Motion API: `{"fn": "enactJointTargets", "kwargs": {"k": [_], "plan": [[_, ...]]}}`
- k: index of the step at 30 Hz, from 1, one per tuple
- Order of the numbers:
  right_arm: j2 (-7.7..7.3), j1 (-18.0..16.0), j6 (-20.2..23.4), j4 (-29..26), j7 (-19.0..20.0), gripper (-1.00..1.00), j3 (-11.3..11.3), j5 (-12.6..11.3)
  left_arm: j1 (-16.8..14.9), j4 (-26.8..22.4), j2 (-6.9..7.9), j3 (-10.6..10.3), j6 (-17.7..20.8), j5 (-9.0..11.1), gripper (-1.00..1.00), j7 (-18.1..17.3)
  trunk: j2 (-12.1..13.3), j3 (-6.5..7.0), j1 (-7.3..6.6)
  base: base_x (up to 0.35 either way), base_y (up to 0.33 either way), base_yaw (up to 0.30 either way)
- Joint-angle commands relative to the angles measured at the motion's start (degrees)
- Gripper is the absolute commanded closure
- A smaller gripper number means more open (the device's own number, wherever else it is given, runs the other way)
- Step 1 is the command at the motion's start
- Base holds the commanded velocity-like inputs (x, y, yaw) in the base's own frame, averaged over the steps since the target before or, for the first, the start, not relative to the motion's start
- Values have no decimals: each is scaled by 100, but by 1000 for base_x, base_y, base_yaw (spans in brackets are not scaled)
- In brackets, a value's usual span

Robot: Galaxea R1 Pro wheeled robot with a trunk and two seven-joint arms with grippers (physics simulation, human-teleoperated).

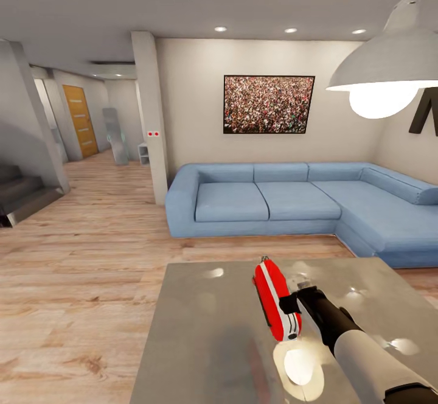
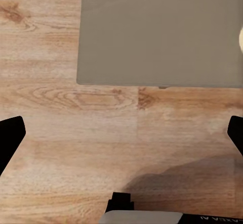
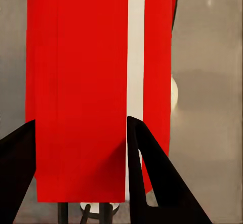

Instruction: Turn on the radio receiver that's on the table in the living room.

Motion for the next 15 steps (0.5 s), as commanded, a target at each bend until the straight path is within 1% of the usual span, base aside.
{"fn": "enactJointTargets", "kwargs": {"k": [1,2,4,6,7,8,9,10,11,12,13,14,15], "plan": [[6,2,-150,-22,-97,100,2,61,1,0,1,0,0,0,-100,0,0,0,0,0,0,0],[15,3,-289,-79,-284,100,0,171,1,0,1,0,0,0,-100,0,0,0,0,0,0,0],[27,3,-416,-159,-551,100,0,304,1,0,1,0,0,0,-100,0,0,0,0,0,0,0],[81,4,-677,-278,-1249,100,2,584,-1,0,3,0,0,0,-100,0,0,0,0,0,0,0],[173,5,-1022,-329,-1977,100,5,806,-1,0,2,0,0,0,-100,0,0,0,0,0,0,0],[205,3,-1209,-341,-2307,100,8,894,-2,0,2,2,0,0,-100,0,0,0,0,0,0,0],[218,3,-1297,-346,-2461,100,14,935,-1,0,2,2,0,0,-100,0,0,0,0,0,0,0],[247,4,-1450,-351,-2742,100,58,1017,0,0,2,4,0,0,-100,0,0,0,0,0,0,0],[261,3,-1511,-352,-2870,100,99,1061,0,0,2,5,0,0,-100,0,0,0,0,0,0,0],[284,4,-1607,-353,-3109,100,222,1147,1,0,3,7,0,0,-100,0,0,0,0,0,0,0],[292,5,-1645,-354,-3224,100,298,1186,1,0,5,7,0,0,-100,0,0,0,0,0,0,0],[308,4,-1747,-352,-3560,100,554,1267,-1,0,8,8,0,0,-100,0,0,0,0,0,0,0],[325,5,-1870,-346,-4085,100,960,1314,1,0,6,9,0,0,-100,0,0,0,0,0,0,0]]}}
